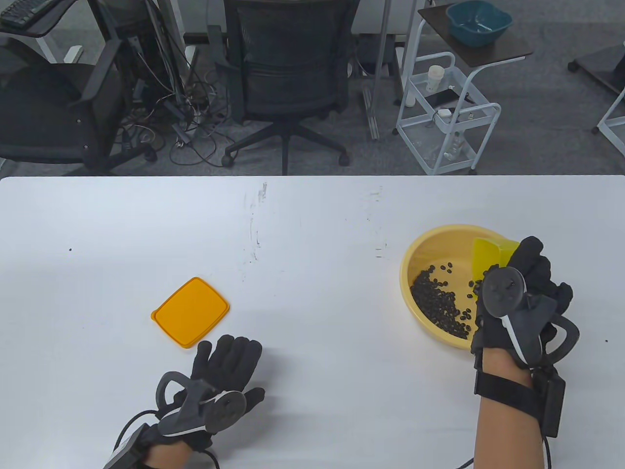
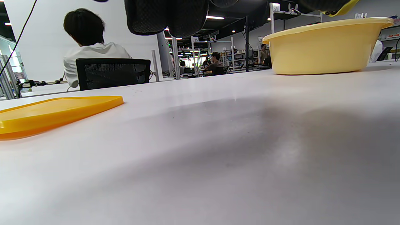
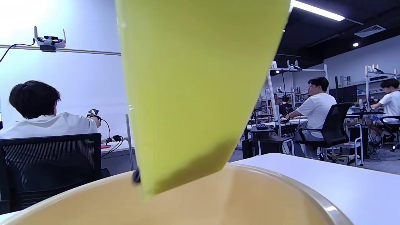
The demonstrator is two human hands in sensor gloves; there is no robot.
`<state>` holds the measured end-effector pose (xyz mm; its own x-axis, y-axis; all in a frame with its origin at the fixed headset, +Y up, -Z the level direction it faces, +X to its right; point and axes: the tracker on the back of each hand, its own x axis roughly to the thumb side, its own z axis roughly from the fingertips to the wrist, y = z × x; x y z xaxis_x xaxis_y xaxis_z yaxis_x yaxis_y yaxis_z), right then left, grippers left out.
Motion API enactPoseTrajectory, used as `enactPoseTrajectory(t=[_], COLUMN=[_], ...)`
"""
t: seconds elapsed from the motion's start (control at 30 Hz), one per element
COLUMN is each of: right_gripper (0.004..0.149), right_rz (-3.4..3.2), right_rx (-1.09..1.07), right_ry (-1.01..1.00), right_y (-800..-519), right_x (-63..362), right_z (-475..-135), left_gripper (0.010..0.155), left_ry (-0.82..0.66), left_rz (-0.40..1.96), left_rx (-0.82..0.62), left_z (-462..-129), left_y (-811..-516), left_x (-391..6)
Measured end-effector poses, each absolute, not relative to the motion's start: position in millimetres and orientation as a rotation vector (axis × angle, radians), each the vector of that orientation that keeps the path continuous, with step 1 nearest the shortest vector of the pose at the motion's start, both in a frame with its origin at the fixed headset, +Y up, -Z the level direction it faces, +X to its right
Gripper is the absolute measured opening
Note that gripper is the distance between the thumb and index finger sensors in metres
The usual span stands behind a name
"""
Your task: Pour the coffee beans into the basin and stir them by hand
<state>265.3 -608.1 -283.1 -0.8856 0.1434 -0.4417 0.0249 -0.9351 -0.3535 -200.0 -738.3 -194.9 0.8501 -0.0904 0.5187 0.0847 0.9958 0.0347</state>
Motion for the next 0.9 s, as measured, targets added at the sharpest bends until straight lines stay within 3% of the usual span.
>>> enactPoseTrajectory(t=[0.5,0.9], right_gripper=[0.071,0.073], right_rz=[3.1,3.533], right_rx=[-0.691,-0.441], right_ry=[-0.616,-0.557], right_y=[-603,-618], right_x=[252,221], right_z=[-284,-288], left_gripper=[0.081,0.081], left_ry=[-0.543,-0.539], left_rz=[-0.076,-0.064], left_rx=[-0.003,-0.02], left_z=[-196,-197], left_y=[-739,-740], left_x=[-201,-202])
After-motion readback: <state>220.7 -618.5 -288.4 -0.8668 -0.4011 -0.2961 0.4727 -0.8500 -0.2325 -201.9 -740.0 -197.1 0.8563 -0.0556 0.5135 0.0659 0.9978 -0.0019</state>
